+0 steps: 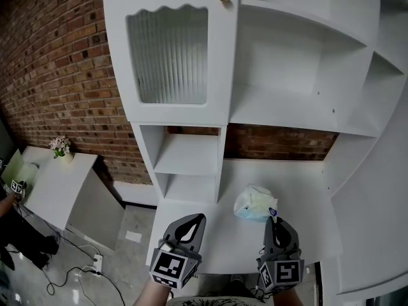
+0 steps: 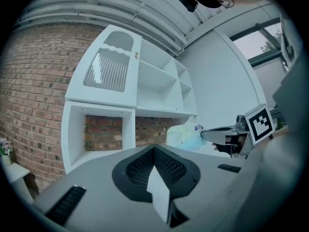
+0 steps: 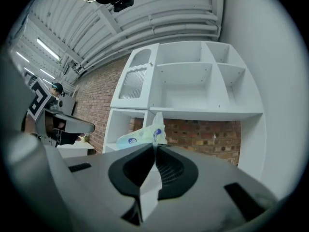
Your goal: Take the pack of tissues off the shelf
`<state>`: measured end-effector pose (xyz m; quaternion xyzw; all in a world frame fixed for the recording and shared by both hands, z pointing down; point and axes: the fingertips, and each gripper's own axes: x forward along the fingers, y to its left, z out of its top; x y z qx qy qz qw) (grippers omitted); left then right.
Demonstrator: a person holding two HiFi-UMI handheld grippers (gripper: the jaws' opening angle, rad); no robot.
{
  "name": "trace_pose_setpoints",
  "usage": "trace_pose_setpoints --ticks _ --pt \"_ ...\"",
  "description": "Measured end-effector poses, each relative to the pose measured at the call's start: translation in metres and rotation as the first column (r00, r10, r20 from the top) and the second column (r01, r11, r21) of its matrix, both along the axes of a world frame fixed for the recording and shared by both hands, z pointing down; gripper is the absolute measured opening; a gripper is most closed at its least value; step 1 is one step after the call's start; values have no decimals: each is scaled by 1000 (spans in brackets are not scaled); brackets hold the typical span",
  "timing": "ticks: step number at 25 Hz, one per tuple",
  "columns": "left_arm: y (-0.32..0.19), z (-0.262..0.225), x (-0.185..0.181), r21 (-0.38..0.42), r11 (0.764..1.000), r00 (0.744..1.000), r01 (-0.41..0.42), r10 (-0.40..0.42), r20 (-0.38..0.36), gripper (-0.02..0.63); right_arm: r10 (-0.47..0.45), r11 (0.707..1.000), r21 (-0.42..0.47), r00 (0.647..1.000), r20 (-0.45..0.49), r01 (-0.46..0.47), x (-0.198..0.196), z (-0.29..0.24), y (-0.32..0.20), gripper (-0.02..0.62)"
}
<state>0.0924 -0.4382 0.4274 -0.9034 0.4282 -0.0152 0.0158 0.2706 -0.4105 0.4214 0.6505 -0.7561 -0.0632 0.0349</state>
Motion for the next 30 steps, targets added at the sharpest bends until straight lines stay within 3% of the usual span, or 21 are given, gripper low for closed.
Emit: trace_pose_setpoints --ticks 11,30 --pt "11 2 -11 15 1000 1000 5 -5 1 14 -65 998 -24 998 -14 65 -27 11 12 14" --pt "7 7 -22 -2 1000 1000 13 -13 11 14 -67 998 -20 998 -12 67 -41 7 6 12"
